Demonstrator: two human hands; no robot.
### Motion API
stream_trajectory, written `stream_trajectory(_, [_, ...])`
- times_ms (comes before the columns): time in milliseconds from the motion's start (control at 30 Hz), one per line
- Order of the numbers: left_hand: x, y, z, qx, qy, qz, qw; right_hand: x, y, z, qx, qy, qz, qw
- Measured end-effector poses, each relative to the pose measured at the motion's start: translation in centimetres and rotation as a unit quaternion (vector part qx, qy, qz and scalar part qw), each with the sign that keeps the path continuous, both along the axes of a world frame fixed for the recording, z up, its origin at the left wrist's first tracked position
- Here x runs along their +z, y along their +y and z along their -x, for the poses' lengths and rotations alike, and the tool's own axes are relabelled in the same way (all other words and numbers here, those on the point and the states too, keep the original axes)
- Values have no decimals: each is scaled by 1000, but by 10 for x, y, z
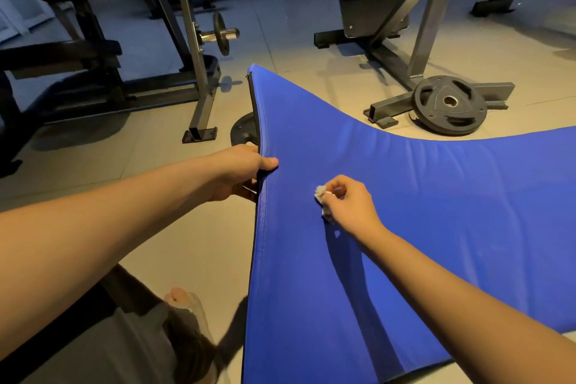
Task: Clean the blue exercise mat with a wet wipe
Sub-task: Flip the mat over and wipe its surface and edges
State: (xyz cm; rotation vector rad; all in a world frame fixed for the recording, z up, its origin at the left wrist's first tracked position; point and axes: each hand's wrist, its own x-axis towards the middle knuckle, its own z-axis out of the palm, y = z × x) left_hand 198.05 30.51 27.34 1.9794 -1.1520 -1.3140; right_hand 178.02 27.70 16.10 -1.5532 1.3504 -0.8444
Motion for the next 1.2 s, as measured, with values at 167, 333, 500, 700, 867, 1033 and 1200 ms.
stream_trajectory(167, [-2, -3, 0, 21, 22, 11, 999, 50, 23, -51, 16, -89, 49, 995])
stream_trajectory(333, [4, -4, 5, 26, 23, 11, 999, 44, 33, -65, 7, -60, 196, 979])
stream_trajectory(500, [4, -7, 4, 11, 4, 9, 1000, -22, -5, -13, -130, -73, 47, 988])
stream_trajectory(700, [-3, -9, -8, -3, -55, -8, 998, -36, -9, -14, -179, -104, -75, 976])
stream_trajectory(867, [-7, -8, -9, 14, -40, -15, 999, 14, 14, -54, -68, -230, -22, 971])
stream_trajectory(1033, [-8, -8, -8, 30, -35, -12, 999, 20, 31, -70, 8, -151, 129, 980])
stream_trajectory(1200, [-3, -8, -7, 33, -29, -14, 999, -26, -2, -28, -99, -87, 72, 989])
